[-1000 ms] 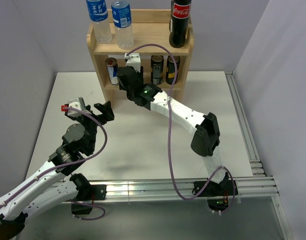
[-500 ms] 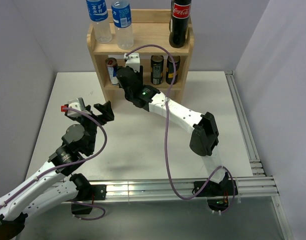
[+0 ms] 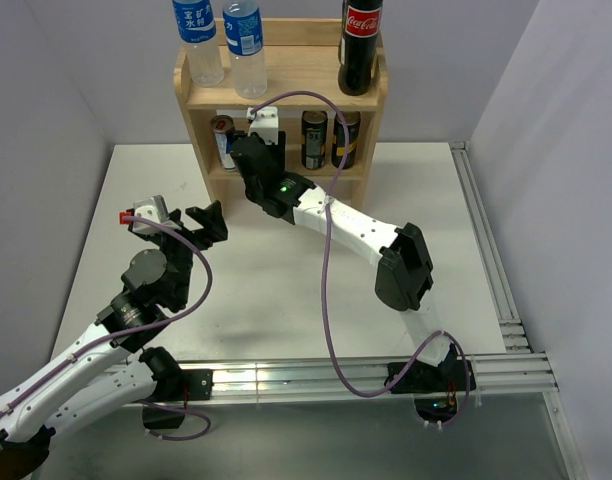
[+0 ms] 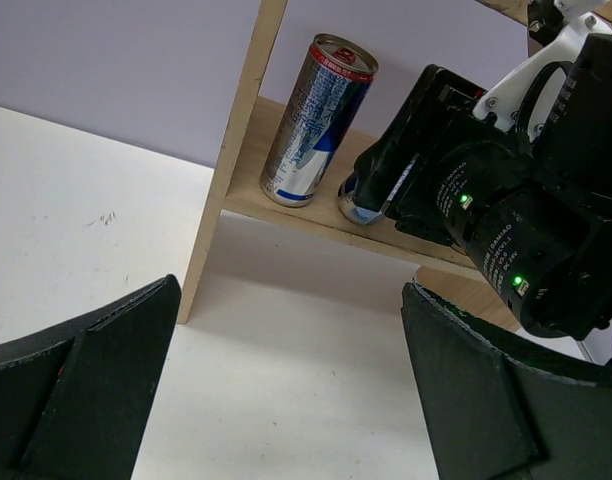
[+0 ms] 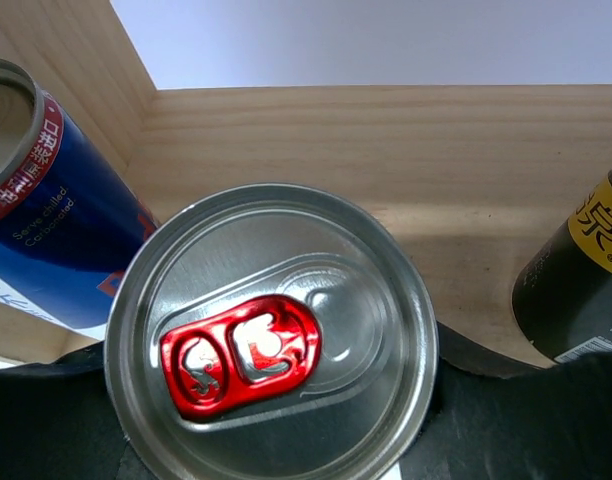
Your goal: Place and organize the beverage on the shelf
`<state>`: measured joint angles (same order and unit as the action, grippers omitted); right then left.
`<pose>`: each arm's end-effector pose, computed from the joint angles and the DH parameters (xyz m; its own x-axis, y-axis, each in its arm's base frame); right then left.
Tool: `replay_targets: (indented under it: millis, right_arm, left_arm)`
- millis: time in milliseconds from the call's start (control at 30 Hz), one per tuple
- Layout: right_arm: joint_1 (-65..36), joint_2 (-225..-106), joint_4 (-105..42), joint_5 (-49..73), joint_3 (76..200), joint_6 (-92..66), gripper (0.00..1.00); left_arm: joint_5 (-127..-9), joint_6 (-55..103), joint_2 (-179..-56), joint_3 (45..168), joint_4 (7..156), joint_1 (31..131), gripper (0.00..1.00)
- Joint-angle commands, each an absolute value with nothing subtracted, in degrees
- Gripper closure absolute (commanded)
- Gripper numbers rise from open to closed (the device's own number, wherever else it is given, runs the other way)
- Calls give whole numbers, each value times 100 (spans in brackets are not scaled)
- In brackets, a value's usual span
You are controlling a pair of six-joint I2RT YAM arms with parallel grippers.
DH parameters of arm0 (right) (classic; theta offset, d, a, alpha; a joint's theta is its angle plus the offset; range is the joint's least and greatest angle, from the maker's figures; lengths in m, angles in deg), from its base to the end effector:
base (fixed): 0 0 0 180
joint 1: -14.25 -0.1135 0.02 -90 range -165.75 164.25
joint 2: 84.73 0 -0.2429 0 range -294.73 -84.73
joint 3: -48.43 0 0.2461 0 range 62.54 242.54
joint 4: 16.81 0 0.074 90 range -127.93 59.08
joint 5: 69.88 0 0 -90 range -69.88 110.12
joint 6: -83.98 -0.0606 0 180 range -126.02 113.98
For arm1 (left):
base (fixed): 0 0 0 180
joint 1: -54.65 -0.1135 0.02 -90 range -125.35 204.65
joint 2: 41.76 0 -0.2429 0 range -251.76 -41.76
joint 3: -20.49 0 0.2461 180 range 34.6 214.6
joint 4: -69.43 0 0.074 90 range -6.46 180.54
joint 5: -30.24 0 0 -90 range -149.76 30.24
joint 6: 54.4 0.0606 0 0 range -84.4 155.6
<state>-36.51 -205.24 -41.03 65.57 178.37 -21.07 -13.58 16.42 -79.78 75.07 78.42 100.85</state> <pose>0.3489 0.3590 0.3333 -0.1839 0.0629 -0.9809 -0.0619 0.9952 0.0754 0.1558 -0.0993 0.3485 0.0846 -0.4169 -0.9050 0.0344 0.9090 -0.4154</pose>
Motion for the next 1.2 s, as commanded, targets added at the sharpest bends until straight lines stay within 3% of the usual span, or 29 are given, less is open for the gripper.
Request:
replay_targets:
  millis: [0, 233, 1167]
  right_arm:
    - [-3514, -20646, -3892, 6565, 17970, -2017, 36]
    - [-3514, -20620, -3901, 6539, 17891, -2061, 28]
    - [-3514, -20839, -2855, 7039, 17759, -1499, 27]
  left_arm:
    - [-1475, 1697, -7921, 7468, 7634, 10062, 1]
    - [-1476, 1688, -7903, 7468, 7634, 10053, 1]
    - [-1519, 1723, -7929, 7424, 7563, 10053, 1]
